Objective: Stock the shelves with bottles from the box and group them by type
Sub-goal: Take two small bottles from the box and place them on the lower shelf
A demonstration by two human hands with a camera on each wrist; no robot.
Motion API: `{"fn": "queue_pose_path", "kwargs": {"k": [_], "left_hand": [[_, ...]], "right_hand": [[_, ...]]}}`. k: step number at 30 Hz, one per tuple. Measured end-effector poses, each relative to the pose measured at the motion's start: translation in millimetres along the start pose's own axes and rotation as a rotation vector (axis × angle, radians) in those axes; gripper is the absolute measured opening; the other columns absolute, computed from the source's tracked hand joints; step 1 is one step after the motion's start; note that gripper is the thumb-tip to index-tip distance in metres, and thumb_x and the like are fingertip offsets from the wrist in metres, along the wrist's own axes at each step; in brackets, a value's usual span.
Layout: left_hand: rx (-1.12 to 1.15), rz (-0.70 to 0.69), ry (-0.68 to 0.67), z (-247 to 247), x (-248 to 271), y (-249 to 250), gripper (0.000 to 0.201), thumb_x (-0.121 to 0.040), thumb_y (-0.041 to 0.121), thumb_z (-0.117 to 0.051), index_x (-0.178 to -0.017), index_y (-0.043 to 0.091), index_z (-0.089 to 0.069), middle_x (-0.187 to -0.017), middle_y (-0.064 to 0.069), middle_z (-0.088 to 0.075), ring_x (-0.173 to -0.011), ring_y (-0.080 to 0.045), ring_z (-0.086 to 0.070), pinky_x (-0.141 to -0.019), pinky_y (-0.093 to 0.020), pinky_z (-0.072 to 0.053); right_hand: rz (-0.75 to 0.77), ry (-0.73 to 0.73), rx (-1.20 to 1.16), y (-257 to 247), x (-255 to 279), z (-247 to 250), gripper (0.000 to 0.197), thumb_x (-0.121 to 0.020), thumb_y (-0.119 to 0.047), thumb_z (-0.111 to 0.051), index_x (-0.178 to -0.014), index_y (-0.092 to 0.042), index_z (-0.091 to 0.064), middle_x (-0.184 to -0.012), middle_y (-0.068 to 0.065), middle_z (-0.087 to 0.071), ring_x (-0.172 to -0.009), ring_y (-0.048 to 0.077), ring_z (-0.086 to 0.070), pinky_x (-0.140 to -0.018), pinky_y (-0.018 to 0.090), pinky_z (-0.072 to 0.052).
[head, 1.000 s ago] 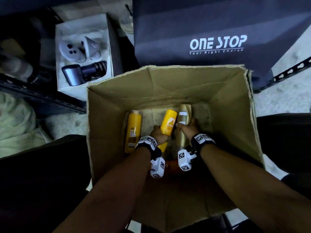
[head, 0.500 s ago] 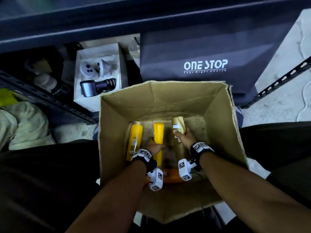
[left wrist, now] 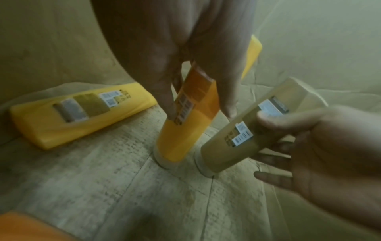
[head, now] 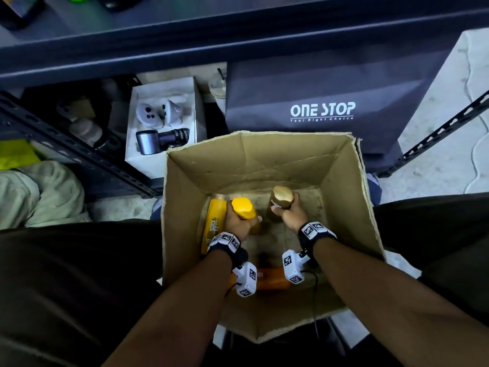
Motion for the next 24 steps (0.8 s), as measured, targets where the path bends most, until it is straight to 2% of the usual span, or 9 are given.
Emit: {"fn": "queue_pose_path", "kwargs": {"k": [3, 6, 11, 14, 16, 18, 19, 21, 24], "left_hand": [[-0.049, -0.049, -0.023, -2, 1, 6, 0.11, -0.075, 0.026, -0.089, -0.157, 0.021, -0.017, -0.148, -0.012, -0.047, -0.133, -0.034, -0.048, -0.109, -0.042, -0.044], [-0.087, -0.086, -0.055, -8, 1, 7, 0.097, -0.072, 0.026, -0.091, -0.148, 0.019, -0.032, -0.144, -0.013, -0.049, -0.132, -0.036, -0.049, -0.107, -0.049, -0.045], [-0.06, -0.059, -0.124, -12, -5, -5, 0.108, -0.073, 0.023, -0.091, -0.154, 0.016, -0.022, -0.148, -0.01, -0.046, -0.134, -0.033, -0.046, -0.111, -0.05, -0.042], [-0.024, -0.035, -0.193, -17, -12, -18, 0.11, -0.074, 0.022, -0.09, -0.157, 0.014, -0.019, -0.138, 0.001, -0.049, -0.128, -0.024, -0.05, -0.105, -0.042, -0.045], [-0.006, -0.032, -0.203, -18, -20, -26, 0.104, -0.074, 0.026, -0.09, -0.155, 0.016, -0.026, -0.134, 0.006, -0.052, -0.123, -0.018, -0.052, -0.098, -0.034, -0.044], [-0.001, -0.042, -0.176, -17, -30, -27, 0.092, -0.073, 0.031, -0.091, -0.148, 0.017, -0.039, -0.137, 0.001, -0.058, -0.122, -0.019, -0.056, -0.096, -0.033, -0.044], [0.001, -0.054, -0.163, -17, -35, -25, 0.087, -0.073, 0.034, -0.09, -0.144, 0.018, -0.044, -0.134, 0.0, -0.06, -0.119, -0.019, -0.057, -0.094, -0.032, -0.045], [0.027, -0.073, -0.137, -17, -44, -19, 0.072, -0.074, 0.038, -0.089, -0.134, 0.025, -0.051, -0.125, 0.005, -0.063, -0.111, -0.014, -0.06, -0.091, -0.029, -0.046], [0.086, -0.079, -0.079, -15, -51, -13, 0.055, -0.074, 0.04, -0.088, -0.119, 0.027, -0.059, -0.109, 0.017, -0.067, -0.094, 0.0, -0.062, -0.08, -0.019, -0.047]], "right_hand": [[-0.015, -0.006, -0.01, -2, 0, -1, 0.066, -0.086, -0.011, -0.076, -0.139, -0.019, -0.038, -0.13, 0.007, -0.063, -0.121, 0.028, -0.057, -0.105, 0.036, -0.042], [-0.032, -0.003, 0.02, -1, -1, 0, 0.069, -0.084, -0.013, -0.078, -0.14, -0.02, -0.037, -0.133, 0.007, -0.061, -0.121, 0.028, -0.057, -0.099, 0.032, -0.042], [-0.045, -0.028, 0.052, 7, -3, -5, 0.071, -0.084, -0.007, -0.074, -0.142, -0.021, -0.035, -0.132, 0.007, -0.057, -0.121, 0.029, -0.054, -0.093, 0.029, -0.04], [-0.04, -0.039, 0.034, 13, -8, -11, 0.069, -0.087, -0.005, -0.07, -0.145, -0.02, -0.035, -0.129, 0.006, -0.057, -0.117, 0.025, -0.054, -0.091, 0.028, -0.039], [-0.034, -0.041, -0.029, 19, -12, -12, 0.065, -0.089, -0.01, -0.072, -0.143, -0.025, -0.039, -0.125, -0.001, -0.058, -0.117, 0.02, -0.052, -0.089, 0.024, -0.039], [-0.038, -0.044, -0.093, 22, -15, -12, 0.059, -0.089, -0.024, -0.075, -0.137, -0.034, -0.041, -0.12, -0.011, -0.057, -0.115, 0.014, -0.051, -0.081, 0.019, -0.039], [-0.045, -0.044, -0.115, 21, -16, -12, 0.059, -0.089, -0.032, -0.076, -0.137, -0.037, -0.042, -0.122, -0.014, -0.057, -0.114, 0.011, -0.049, -0.082, 0.02, -0.039], [-0.061, -0.032, -0.161, 20, -22, -9, 0.065, -0.087, -0.041, -0.075, -0.144, -0.036, -0.044, -0.129, -0.014, -0.057, -0.116, 0.009, -0.051, -0.091, 0.024, -0.038], [-0.06, 0.006, -0.21, 16, -35, -4, 0.054, -0.088, -0.042, -0.074, -0.137, -0.032, -0.056, -0.125, -0.01, -0.067, -0.119, 0.015, -0.061, -0.09, 0.024, -0.045]]}}
Point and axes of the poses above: each hand's wrist, its own x-axis away from the middle knuckle, its own z-axis out of the back of the hand, y = z × x, the point moved 9 cm from there along -x, towards the middle knuckle
